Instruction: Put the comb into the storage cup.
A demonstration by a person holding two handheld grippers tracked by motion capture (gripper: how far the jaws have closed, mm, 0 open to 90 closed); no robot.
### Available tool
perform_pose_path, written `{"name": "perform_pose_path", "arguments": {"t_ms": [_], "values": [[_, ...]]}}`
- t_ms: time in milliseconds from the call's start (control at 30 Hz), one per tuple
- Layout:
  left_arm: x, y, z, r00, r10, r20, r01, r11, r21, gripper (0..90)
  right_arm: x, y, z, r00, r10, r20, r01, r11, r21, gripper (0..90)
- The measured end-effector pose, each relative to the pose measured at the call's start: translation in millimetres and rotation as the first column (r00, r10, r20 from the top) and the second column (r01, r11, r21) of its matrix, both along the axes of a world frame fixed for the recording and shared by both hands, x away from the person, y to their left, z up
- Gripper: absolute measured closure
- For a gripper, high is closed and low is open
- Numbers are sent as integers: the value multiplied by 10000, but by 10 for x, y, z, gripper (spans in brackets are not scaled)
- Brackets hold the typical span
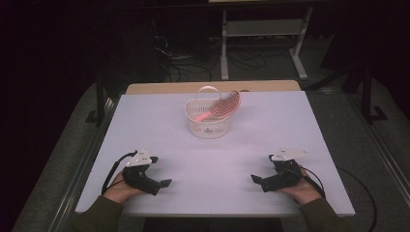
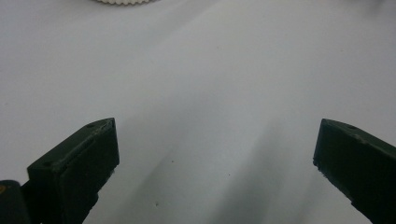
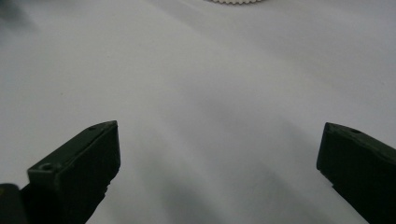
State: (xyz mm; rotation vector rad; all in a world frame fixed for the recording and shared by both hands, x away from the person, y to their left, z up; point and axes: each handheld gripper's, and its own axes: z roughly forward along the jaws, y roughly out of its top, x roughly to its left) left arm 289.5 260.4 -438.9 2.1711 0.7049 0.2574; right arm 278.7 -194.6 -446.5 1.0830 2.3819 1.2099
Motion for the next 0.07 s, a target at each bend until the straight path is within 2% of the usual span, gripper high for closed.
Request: {"name": "perform_pose_path", "arguments": {"t_ms": [67], "values": [[0,-1,-1,10000,-8,-3,8,10000,-1,1,3,-7,3,10000,-16,11,16,10000,42,0]]}}
